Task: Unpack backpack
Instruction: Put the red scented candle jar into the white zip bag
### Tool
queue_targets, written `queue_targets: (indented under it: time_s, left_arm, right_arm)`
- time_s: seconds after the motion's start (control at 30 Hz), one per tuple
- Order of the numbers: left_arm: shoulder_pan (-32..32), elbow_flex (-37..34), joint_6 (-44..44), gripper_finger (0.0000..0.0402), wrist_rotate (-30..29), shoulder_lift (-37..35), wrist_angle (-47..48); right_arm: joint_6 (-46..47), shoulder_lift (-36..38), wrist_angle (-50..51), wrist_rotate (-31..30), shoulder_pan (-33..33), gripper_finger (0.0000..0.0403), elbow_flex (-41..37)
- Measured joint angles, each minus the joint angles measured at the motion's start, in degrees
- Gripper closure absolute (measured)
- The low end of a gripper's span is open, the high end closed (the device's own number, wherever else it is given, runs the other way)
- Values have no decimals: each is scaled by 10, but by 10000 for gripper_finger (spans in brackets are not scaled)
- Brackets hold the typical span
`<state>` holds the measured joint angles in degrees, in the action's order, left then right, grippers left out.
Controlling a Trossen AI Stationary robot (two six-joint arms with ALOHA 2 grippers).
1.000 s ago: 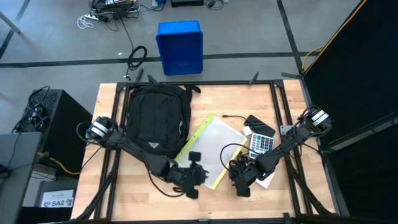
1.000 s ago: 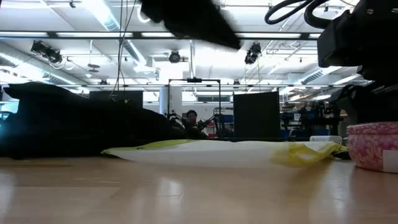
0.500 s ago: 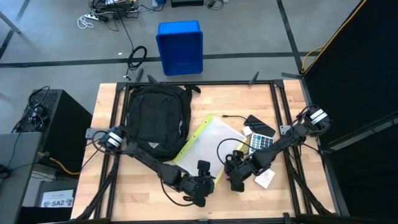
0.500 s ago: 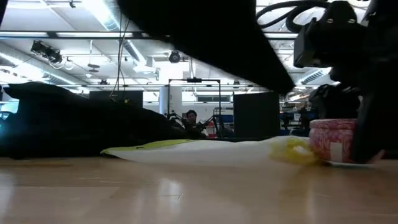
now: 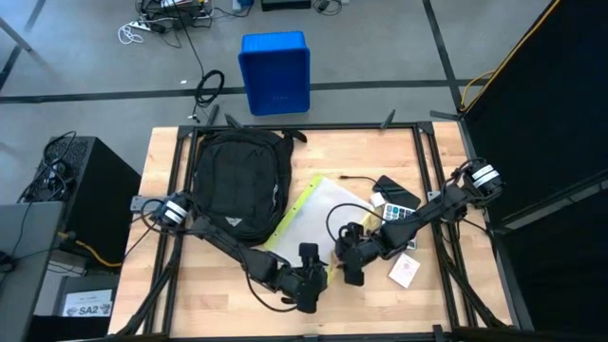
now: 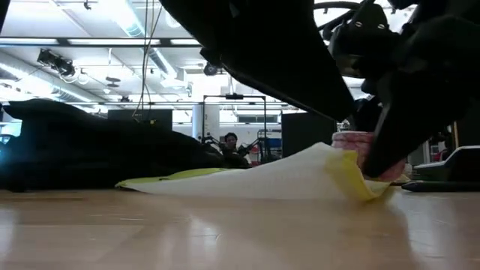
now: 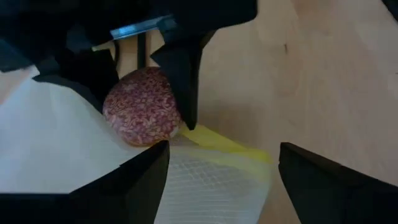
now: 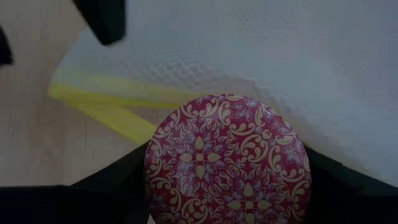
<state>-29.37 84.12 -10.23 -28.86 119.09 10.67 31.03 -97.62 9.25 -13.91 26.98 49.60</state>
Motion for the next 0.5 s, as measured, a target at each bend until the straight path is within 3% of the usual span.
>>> queue_targets:
  time_s: [0.5]
  left_arm:
    - [38,0,-119,131,-7,0,79]
  right_arm:
    - [-30,0,-28,1,-24,135,1]
